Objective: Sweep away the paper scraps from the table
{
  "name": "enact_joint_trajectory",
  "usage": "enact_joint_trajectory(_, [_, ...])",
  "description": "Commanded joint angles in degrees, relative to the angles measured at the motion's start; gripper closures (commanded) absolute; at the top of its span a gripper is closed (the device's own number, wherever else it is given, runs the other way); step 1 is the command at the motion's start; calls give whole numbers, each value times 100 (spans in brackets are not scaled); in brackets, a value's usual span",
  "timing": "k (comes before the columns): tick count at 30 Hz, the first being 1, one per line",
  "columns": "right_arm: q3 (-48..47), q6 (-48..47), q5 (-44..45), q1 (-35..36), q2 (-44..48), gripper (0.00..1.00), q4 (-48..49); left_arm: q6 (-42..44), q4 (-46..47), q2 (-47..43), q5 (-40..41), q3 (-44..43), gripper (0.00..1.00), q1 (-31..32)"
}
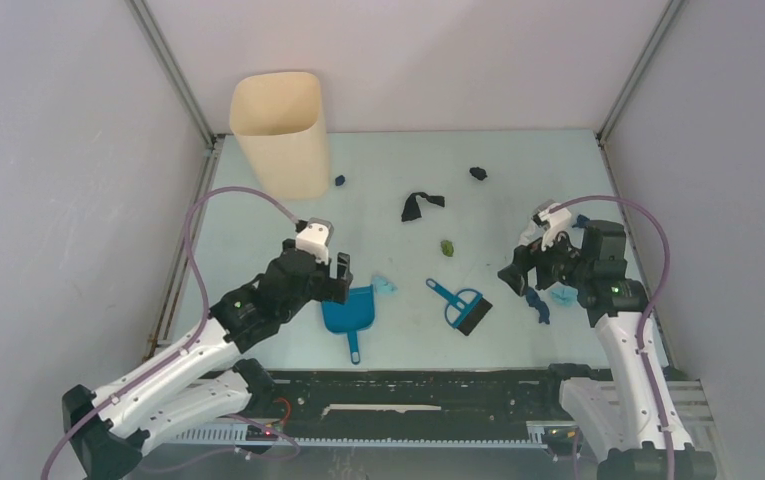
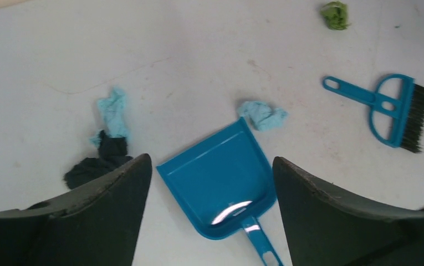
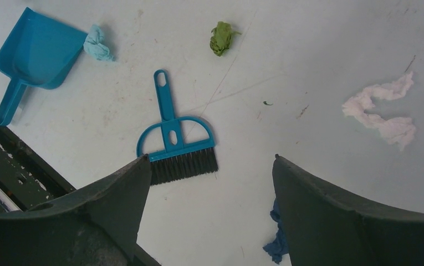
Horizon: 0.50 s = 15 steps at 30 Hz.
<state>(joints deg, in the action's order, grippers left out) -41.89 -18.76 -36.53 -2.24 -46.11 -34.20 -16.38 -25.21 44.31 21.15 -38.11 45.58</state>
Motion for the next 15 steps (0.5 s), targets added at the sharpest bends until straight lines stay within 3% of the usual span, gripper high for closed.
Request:
enact_joint_trajectory(1, [-20,-119,-51,-66,35,15,25,-846,76,356,-742,-568,15,67])
enact_joint_trajectory(8, [-15,-703,-154,39,-168,38,-199,-2376,934,1331,-561,-820,26,424])
enact_joint_trajectory(12, [-21,-603,161,-32,-280,46,-23,-2427,1022,2378,-226,-1323,36,949])
enact_joint_trajectory(15, [-21,-407,216,21,-337,48,118,-2104,536,3428,-355,-2178,40,1294])
